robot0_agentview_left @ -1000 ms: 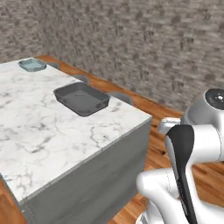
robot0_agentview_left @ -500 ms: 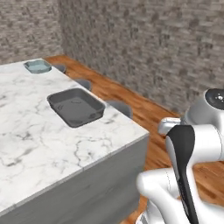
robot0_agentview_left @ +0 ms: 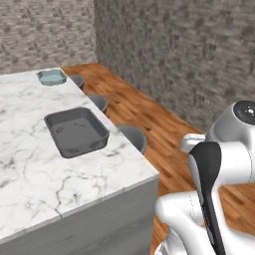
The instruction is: Place the cold items (orange and lemon wedge) from the fridge in one tupperware on the dining counter. Place the warm items (kebab skewer and hot dog) in the stove area in another tupperware.
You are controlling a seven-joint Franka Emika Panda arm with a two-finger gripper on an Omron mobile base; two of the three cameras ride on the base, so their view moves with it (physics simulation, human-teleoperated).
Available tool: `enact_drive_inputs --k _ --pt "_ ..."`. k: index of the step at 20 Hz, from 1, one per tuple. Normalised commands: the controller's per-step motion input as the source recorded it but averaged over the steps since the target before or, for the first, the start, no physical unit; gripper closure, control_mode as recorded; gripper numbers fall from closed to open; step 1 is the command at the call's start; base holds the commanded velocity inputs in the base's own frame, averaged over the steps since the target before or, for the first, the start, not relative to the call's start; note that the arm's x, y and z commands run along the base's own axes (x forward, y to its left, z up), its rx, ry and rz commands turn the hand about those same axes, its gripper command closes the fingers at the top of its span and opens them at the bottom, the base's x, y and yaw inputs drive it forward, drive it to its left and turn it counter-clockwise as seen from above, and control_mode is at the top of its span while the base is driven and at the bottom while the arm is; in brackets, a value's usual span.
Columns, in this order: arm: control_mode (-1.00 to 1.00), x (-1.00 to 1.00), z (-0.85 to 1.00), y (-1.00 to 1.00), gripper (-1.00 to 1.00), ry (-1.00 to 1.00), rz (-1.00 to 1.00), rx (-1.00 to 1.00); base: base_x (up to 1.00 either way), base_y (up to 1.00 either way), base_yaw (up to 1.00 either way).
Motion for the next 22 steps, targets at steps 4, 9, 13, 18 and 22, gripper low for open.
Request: enact_drive_inputs --k 4,9,13,18,22 --pt "1.00 0.00 0.00 0.00 1.00 0.00 0.00 0.00 0.14 -0.05 -0.02" --pt "1.00 0.00 0.00 0.00 1.00 0.00 0.00 0.00 0.27 -0.43 0.09" --pt "1.00 0.00 0.00 0.00 1.00 0.00 0.00 0.00 0.31 -0.89 0.38" --pt "1.00 0.00 0.00 0.00 1.00 0.00 0.00 0.00 0.31 -0.91 0.45" --pt "1.00 0.00 0.00 0.00 1.00 0.00 0.00 0.00 0.38 -0.78 0.52"
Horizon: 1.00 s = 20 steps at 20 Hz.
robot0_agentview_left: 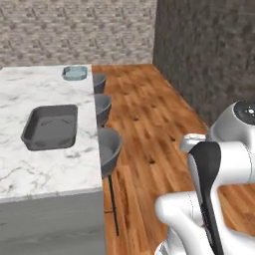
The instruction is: Place the cold items (orange and lemon wedge) from the fridge in one tupperware on the dining counter. Place the warm items (kebab skewer and hot dog) in the stove area in another tupperware.
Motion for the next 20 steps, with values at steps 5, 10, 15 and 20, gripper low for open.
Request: enact_drive_inputs --k 5,10,15,20 --pt "1.00 0.00 0.00 0.00 1.00 0.00 0.00 0.00 0.56 -0.75 0.50" --pt "1.00 0.00 0.00 0.00 1.00 0.00 0.00 0.00 0.71 -0.82 0.43" --pt "1.00 0.00 0.00 0.00 1.00 0.00 0.00 0.00 0.72 -0.86 0.40" --pt "1.00 0.00 0.00 0.00 1.00 0.00 0.00 0.00 0.73 -0.87 0.39"
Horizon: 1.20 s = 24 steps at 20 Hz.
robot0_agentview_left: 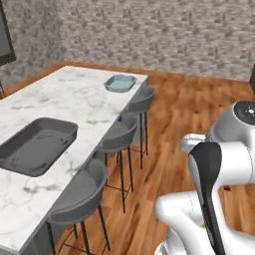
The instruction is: Place the cold items (orange and lemon wedge) from the fridge in one tupperware on the dining counter. Place the warm items (kebab skewer and hot dog) in the stove area in another tupperware.
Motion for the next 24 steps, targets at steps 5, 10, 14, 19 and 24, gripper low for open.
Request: enact_drive_inputs --k 5,10,14,19,24 --pt "1.00 0.00 0.00 0.00 1.00 0.00 0.00 0.00 0.75 -0.87 0.39" --pt "1.00 0.00 0.00 0.00 1.00 0.00 0.00 0.00 0.79 -0.86 0.38" --pt "1.00 0.00 0.00 0.00 1.00 0.00 0.00 0.00 0.81 -0.83 0.39" --pt "1.00 0.00 0.00 0.00 1.00 0.00 0.00 0.00 0.81 -0.83 0.39" --pt "1.00 0.00 0.00 0.00 1.00 0.00 0.00 0.00 0.78 -0.82 0.41"
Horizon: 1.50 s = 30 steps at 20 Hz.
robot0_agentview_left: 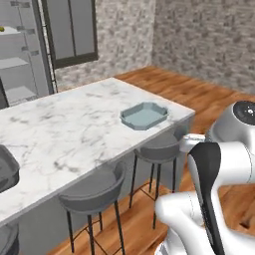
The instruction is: Place the cold items (orange and lemon wedge) from the fridge in one tupperware on the dining counter. Place the warm items (kebab skewer and hot dog) in the stove area in another tupperware.
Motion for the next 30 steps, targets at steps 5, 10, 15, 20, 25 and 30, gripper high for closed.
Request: enact_drive_inputs --k 5,10,15,20,25,30 --pt "1.00 0.00 0.00 0.00 1.00 0.00 0.00 0.00 0.81 -0.81 0.41" --pt "1.00 0.00 0.00 0.00 1.00 0.00 0.00 0.00 0.84 -0.77 0.42" --pt "1.00 0.00 0.00 0.00 1.00 0.00 0.00 0.00 0.93 -0.55 0.52" --pt "-1.00 0.60 0.00 -0.13 1.00 0.00 0.32 0.05 0.39 -0.18 0.22" --pt "-1.00 1.00 -0.03 -0.05 1.00 0.03 0.50 0.03 0.00 0.00 0.00" --pt "-1.00 0.97 -0.56 0.00 1.00 0.11 0.37 -0.06 0.00 0.00 0.00"
